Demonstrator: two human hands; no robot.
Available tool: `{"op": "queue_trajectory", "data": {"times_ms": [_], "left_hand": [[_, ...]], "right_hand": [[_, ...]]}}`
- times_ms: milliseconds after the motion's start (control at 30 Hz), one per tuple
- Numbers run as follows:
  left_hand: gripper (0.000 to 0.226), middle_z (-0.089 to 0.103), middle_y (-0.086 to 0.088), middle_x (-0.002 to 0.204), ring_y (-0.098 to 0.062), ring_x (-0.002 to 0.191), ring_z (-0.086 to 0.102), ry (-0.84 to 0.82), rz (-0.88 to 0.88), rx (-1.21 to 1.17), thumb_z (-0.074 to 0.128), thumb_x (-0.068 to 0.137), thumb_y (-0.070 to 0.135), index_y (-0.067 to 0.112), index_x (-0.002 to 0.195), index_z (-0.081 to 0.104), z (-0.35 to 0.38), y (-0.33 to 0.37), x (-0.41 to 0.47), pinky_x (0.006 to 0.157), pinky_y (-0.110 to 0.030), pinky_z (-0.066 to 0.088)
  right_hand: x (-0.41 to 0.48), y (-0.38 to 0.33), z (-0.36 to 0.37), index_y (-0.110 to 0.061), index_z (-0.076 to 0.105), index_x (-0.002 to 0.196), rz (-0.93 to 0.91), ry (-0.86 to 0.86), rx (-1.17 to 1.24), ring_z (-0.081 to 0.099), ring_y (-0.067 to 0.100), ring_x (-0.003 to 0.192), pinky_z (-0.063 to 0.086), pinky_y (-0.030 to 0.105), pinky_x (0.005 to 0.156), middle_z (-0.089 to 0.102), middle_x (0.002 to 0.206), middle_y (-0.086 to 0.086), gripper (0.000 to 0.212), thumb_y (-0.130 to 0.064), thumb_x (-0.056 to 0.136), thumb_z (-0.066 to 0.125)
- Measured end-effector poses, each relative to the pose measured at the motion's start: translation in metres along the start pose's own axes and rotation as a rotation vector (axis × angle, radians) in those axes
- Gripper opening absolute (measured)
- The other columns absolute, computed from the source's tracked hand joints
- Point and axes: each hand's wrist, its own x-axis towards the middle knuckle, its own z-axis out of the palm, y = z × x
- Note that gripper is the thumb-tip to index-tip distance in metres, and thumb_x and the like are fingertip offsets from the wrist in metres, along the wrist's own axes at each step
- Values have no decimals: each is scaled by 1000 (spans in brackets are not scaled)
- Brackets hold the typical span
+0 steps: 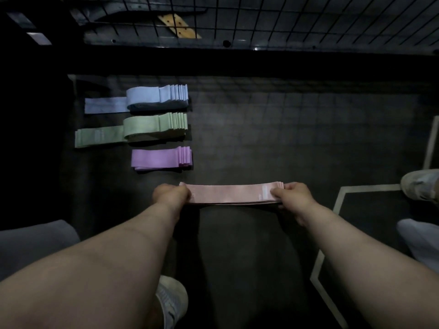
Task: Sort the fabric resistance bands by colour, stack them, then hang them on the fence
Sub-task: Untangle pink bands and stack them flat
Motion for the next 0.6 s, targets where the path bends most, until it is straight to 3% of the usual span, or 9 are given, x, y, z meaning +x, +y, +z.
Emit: {"op": "queue_trajectory", "data": {"times_ms": [100, 267, 333, 433, 600], "left_hand": [[13, 71, -16, 90, -28, 82, 69, -99, 142, 15, 75, 78, 15, 10, 85, 65, 3, 15, -24, 84, -42, 59], [21, 70, -10, 84, -23, 74, 68, -263, 353, 63, 80, 71, 11, 13, 82, 63, 4, 48, -81, 66, -32, 58], [20, 67, -7, 82, -19, 70, 63, -301, 415, 45, 79, 74, 13, 12, 85, 62, -1, 56, -106, 60, -26, 51], [20, 65, -6, 78, -14, 61, 58, -321, 469, 39, 78, 77, 12, 12, 86, 60, -15, 60, -131, 50, -19, 44], [29, 61, -8, 79, -14, 61, 55, -390, 503, -56, 78, 78, 4, 7, 92, 54, -53, 61, -166, 34, -15, 41]], "right_hand": [[-20, -20, 3, -8, 62, 89, -54, 26, 62, 55, 17, 55, 43, 18, 40, 62, 75, 8, 6, -10, 89, 68], [-66, -53, 13, -9, 62, 91, -170, 25, 166, 53, 16, 49, 41, 18, 37, 63, 70, 8, 8, -14, 89, 69], [-86, -63, 18, -12, 61, 87, -220, 19, 202, 57, 17, 53, 46, 19, 41, 64, 72, 6, 12, -17, 88, 71], [-113, -77, 24, -11, 62, 88, -278, -9, 232, 65, 21, 67, 57, 36, 62, 69, 82, 12, 16, -19, 85, 76], [-161, -91, 24, -10, 64, 95, -315, -122, 260, 71, 21, 77, 51, 26, 54, 73, 86, 10, 25, -23, 82, 80]]}}
